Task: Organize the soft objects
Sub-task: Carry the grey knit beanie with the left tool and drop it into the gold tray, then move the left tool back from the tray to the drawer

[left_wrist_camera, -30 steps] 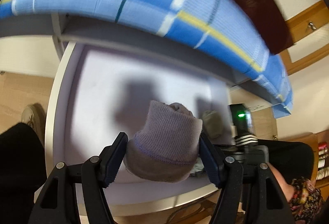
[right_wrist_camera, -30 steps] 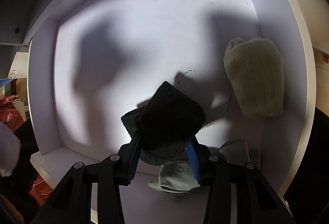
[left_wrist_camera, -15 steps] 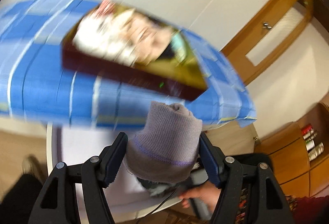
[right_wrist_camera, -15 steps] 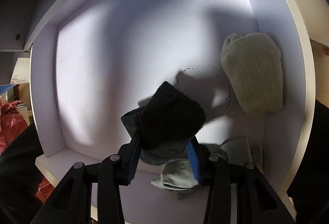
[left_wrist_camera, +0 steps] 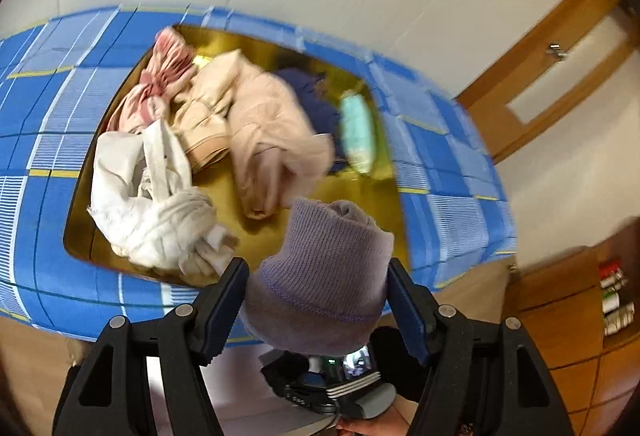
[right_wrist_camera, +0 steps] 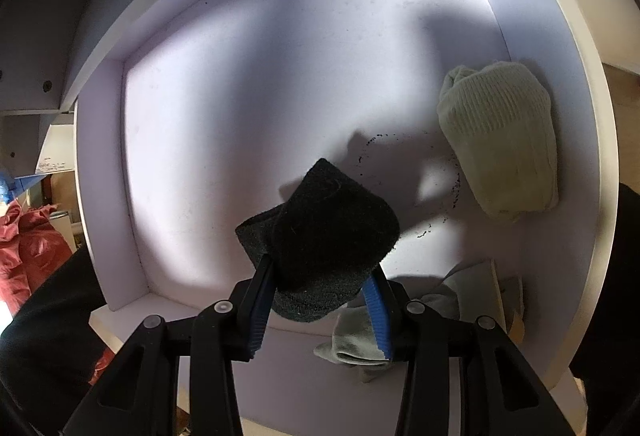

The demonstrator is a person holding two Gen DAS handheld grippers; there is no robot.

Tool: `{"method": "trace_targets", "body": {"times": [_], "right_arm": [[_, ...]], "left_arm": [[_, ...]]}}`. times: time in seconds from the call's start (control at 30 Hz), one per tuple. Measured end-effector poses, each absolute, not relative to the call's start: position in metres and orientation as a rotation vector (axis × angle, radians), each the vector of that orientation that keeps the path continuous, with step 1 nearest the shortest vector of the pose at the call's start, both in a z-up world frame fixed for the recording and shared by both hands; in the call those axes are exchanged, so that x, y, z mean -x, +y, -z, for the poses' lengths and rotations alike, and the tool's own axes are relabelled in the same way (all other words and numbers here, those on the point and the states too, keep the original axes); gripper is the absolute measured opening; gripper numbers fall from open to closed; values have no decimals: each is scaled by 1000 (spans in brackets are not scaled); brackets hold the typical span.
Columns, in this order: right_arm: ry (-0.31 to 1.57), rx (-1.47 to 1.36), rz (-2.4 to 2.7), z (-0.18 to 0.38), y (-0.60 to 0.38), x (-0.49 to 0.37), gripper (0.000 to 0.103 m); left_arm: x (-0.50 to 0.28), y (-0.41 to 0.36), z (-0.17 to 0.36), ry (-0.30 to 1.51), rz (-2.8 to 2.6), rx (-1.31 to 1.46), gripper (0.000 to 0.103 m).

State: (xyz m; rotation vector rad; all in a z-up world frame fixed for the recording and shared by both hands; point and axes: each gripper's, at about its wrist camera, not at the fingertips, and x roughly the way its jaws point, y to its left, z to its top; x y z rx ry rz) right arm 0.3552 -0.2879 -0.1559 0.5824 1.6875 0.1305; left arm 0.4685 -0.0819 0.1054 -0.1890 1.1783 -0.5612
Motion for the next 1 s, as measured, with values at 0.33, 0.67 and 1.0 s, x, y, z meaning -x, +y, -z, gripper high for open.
{"method": "trace_targets", "body": {"times": [0.33, 0.67, 1.0], "right_arm": [[1683, -626, -135, 173, -296, -340, 44], [1682, -647, -152, 172, -294, -341, 44], [1674, -676, -142, 170, -303, -336, 44]], "left_arm": [[-508, -98, -87, 1239, 496, 123, 61], [-491, -137, -107, 1185, 547, -94, 60], [-493, -167, -71, 1278, 441, -405, 61]]}}
